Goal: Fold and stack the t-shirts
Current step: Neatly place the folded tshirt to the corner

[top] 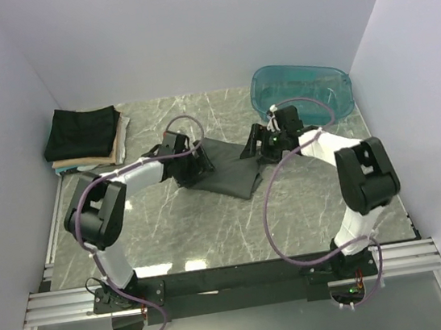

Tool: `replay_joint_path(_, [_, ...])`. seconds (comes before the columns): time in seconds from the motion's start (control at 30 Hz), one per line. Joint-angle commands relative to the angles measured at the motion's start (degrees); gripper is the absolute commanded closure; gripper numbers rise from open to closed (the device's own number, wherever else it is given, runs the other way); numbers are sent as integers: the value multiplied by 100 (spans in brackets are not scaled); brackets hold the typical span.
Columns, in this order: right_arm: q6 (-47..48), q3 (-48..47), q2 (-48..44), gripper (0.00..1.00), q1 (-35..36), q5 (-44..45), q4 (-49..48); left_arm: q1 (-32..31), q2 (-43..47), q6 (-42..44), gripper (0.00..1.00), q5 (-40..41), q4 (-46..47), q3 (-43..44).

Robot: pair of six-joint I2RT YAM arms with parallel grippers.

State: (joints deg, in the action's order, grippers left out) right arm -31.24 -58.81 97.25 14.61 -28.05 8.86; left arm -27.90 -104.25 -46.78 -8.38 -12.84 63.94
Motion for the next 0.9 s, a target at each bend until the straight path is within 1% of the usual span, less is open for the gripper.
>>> replay_joint_path(0.0, [39,-500,495,13,-20,213,-33,-40,335,-208,7,-242,422,-486])
replay_joint_path(0.07, [118,-701,828,13,-20,195,-16,-58,282,-252,7,-269,423,-628])
replay_joint_path(0.17, [268,-965,1137,13,-29,414,159,-75,194,-287,8,-304,405,-856])
replay_joint_path(0.33, [417,-1273,1393,12,-28,705,414,-242,642,-454,8,-217,449,-1357])
replay_joint_path(0.43, [470,-1405,1446,12,-2,635,423,-479,914,-568,8,2,274,-1437])
replay_joint_path(0.5, [584,-1546,1367,12,15,669,606,-576,1099,-717,8,91,177,-1411])
replay_joint_path(0.6, [882,-1730,1034,12,103,862,888,-603,1511,-771,7,240,90,-1358])
replay_joint_path(0.63, [918,-1783,780,12,103,941,941,-603,1626,-745,7,345,28,-1315])
replay_joint_path(0.7, [980,-1784,480,11,121,1073,1108,-603,1951,-666,4,740,-191,-1174])
replay_joint_path(0.73, [989,-1714,296,11,138,1344,1135,-603,2039,-622,0,820,-393,-1130])
replay_joint_path(0.77, [997,-1635,-97,11,217,1520,1161,-603,2170,-604,1,1169,-508,-1025])
replay_joint_path(0.83, [910,-1276,-547,11,279,1811,1153,-576,2242,-534,0,1478,-719,-910])
replay_joint_path(0.87, [840,-1108,-1045,11,270,1986,1109,-541,2268,-525,1,1636,-842,-823])
